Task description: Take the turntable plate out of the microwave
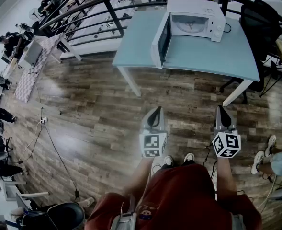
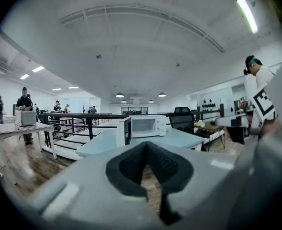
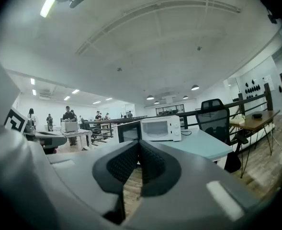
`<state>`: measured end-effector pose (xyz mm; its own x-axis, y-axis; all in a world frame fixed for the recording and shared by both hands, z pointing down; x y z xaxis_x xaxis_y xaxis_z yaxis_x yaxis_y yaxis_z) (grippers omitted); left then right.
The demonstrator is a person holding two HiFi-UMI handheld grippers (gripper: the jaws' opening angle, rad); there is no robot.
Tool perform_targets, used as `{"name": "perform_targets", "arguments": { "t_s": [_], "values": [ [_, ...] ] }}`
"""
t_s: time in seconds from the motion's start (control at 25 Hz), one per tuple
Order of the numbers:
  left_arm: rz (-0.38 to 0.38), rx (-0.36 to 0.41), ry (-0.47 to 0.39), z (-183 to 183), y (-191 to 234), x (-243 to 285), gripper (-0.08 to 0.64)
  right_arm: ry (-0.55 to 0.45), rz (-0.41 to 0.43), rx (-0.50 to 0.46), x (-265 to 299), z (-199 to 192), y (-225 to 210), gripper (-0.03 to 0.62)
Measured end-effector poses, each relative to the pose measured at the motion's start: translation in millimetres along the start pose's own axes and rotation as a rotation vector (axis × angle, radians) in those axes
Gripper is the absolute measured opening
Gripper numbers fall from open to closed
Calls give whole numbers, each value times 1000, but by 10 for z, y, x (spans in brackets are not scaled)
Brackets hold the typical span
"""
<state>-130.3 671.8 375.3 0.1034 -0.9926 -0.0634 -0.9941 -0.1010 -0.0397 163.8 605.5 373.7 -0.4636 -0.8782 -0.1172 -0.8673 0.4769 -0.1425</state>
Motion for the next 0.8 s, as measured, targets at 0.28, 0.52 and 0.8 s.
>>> {"name": "perform_targets", "arguments": {
  "t_s": [0.28, 0.52, 0.8],
  "values": [
    [-2, -1, 3, 30, -128, 92, 0, 6, 4, 9, 30, -14, -101, 0],
    [12, 9, 12, -27, -229, 228, 0, -2, -10, 39, 100, -37, -325, 0],
    [32, 10, 33, -72, -453, 459, 0, 0, 18, 72, 215, -88, -631, 0]
  ]
}}
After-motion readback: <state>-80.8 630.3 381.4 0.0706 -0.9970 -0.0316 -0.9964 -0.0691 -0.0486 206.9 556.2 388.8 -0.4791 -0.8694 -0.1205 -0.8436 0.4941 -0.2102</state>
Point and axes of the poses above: the fingertips, and each gripper's own axes: x forward along the fingers, y to its left, z out of its top, the point moved 10 cm from there along -x, backward along the fingers, and after that the axes turned 13 degrees about -y, right-handed, at the moved point
